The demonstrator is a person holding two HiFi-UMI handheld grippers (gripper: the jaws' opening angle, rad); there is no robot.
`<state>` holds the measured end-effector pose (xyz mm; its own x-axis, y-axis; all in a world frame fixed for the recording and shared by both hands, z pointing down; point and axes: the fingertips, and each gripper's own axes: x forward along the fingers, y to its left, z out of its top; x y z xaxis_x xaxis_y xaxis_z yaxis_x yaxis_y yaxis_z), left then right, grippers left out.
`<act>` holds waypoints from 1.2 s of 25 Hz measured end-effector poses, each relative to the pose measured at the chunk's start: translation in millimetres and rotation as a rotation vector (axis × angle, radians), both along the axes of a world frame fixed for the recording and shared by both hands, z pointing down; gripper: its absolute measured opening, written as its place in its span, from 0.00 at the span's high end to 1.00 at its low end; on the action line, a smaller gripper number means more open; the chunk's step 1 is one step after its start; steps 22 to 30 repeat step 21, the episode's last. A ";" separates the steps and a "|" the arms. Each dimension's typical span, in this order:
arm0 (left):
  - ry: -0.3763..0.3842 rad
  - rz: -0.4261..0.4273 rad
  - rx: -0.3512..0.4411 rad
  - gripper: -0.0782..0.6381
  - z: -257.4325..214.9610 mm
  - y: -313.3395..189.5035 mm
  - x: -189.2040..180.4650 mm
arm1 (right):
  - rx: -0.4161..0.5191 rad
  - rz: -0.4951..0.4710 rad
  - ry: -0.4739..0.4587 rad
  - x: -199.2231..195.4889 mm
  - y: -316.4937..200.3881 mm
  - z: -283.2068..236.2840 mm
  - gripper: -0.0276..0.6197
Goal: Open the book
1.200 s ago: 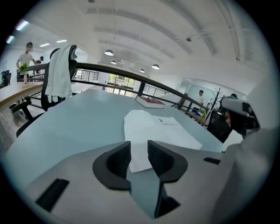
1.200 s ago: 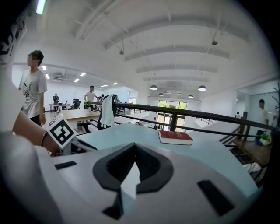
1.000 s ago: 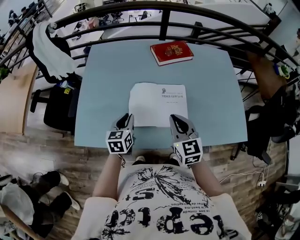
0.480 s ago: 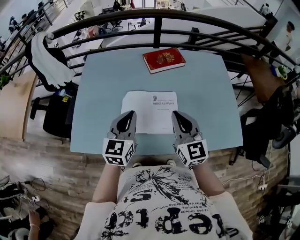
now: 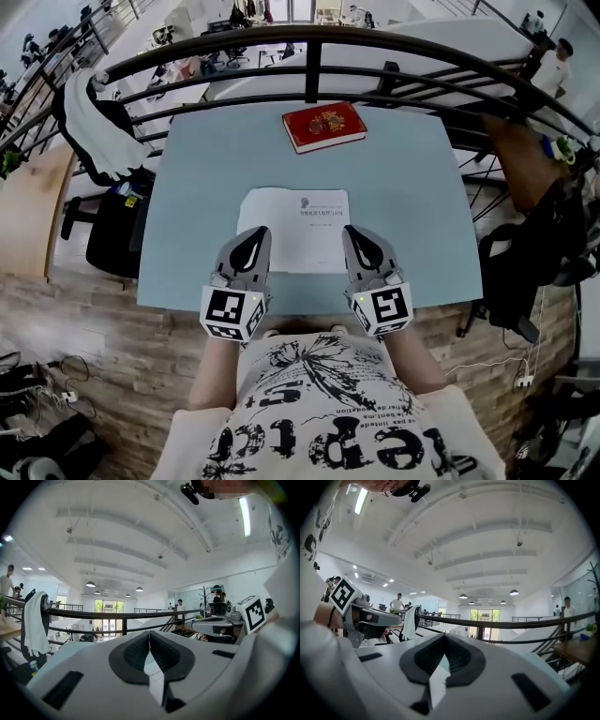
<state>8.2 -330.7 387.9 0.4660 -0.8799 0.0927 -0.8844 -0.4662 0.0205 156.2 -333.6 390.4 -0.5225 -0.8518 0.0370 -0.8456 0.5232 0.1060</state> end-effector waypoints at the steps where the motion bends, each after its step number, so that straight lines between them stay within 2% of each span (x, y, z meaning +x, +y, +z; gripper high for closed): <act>1: -0.004 -0.002 0.000 0.86 0.2 -0.1 -0.3 | -0.001 0.000 -0.001 1.1 -0.7 0.3 0.94; 7: 0.006 0.000 0.000 0.86 -1.5 1.2 0.2 | -0.022 0.022 -0.004 6.2 -1.4 7.4 0.94; 30: -0.018 0.018 0.002 0.86 3.8 5.0 -1.4 | -0.029 0.014 0.027 -0.6 -1.3 12.8 0.94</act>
